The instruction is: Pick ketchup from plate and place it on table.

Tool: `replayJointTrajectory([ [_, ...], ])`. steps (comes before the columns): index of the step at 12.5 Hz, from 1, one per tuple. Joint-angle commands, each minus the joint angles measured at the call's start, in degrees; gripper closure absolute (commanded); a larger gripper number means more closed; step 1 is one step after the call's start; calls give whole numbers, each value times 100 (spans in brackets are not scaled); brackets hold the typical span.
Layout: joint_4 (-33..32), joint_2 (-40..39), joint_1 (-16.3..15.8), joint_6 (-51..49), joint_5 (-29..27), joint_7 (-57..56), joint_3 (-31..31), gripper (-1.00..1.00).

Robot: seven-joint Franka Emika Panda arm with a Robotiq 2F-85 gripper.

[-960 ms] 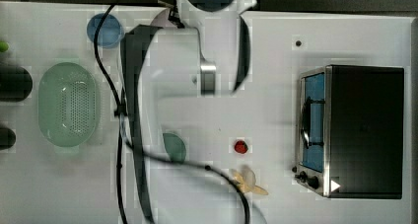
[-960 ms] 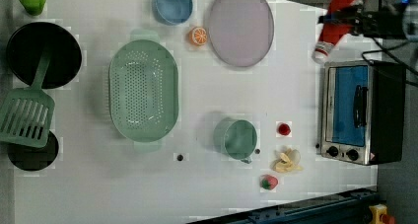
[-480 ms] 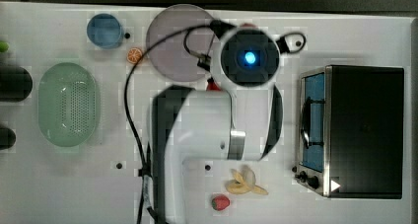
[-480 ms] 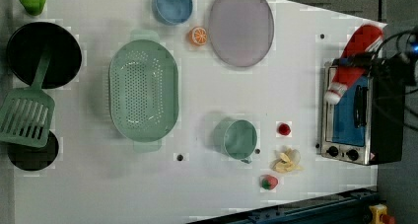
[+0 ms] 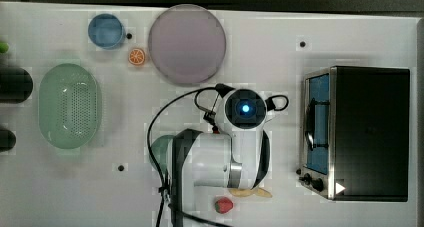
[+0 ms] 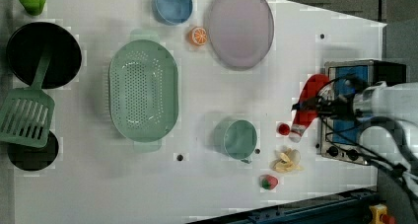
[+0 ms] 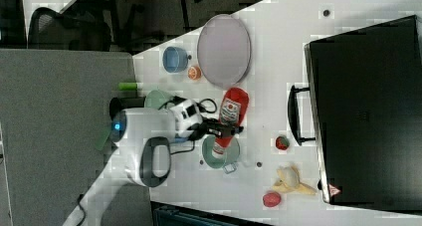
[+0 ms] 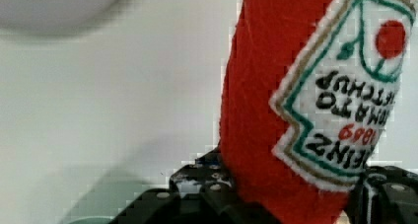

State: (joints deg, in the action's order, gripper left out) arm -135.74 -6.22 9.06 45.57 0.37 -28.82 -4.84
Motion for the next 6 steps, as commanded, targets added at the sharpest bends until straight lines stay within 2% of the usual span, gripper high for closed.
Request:
replayJointTrajectory([
  [1, -58, -256, 8, 498, 24, -79, -66, -19],
  [2, -69, -417, 8, 609, 23, -80, -62, -27],
  [5, -55, -809, 9, 956, 23, -80, -57, -93],
  [6, -31, -803, 9, 1015, 23, -78, -51, -100],
])
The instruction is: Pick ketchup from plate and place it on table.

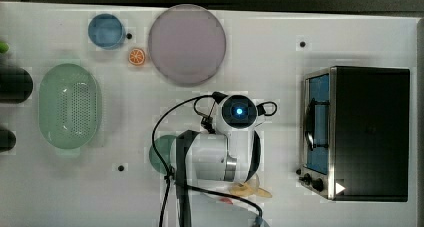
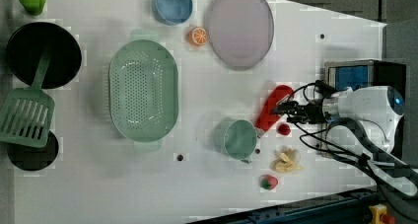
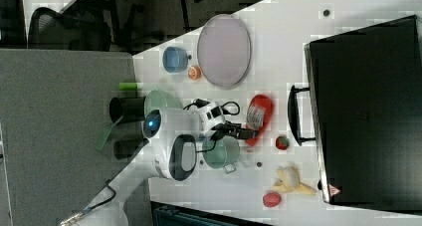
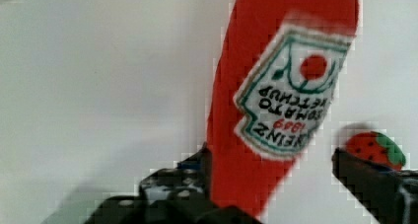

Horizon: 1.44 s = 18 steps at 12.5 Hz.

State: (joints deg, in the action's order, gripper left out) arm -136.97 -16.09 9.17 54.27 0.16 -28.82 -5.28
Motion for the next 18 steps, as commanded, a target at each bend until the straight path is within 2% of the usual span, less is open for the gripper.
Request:
replayJointTrajectory([
  [1, 136, 268, -3, 126, 41, -79, -11, -100],
  [3, 288, 657, -3, -86, 19, 52, -22, -100],
  [5, 573, 1223, -3, -707, 19, 528, -22, -100],
  [10, 1822, 2265, -6, -2707, 26, 2517, -17, -100],
  [12, 2324, 2448, -6, -3683, 26, 3072, -25, -100],
  [16, 3132, 2488, -10, -5192, 24, 3091, -24, -100],
  [18, 3324, 2458, -13, -5192, 21, 3091, -35, -100],
])
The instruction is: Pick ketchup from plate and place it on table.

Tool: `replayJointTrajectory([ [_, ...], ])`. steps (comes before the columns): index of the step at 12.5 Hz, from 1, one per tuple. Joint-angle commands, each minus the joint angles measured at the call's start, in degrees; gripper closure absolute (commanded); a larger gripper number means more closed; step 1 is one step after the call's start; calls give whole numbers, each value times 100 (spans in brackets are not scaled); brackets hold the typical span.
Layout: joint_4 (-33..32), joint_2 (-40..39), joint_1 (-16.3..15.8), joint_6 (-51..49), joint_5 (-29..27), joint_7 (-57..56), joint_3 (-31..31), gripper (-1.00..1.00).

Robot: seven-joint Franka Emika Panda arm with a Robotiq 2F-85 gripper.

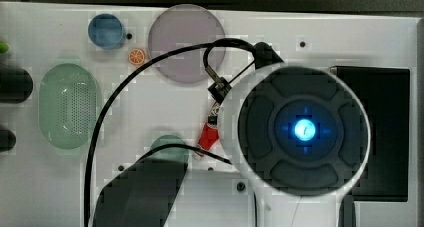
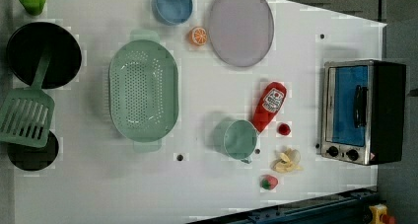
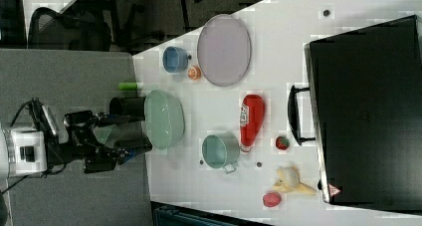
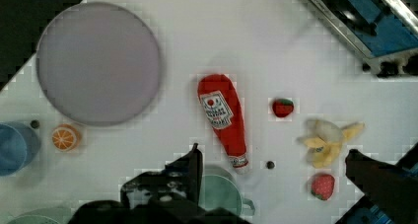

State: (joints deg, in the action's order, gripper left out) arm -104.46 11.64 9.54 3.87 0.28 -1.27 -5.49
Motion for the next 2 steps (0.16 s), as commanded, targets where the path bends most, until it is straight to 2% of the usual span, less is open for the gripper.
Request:
replayJointTrajectory([
  [1, 97, -310, -50, -154, 9, 337, -7, -100],
  [2, 95, -309, -50, -154, 10, 337, -9, -100],
])
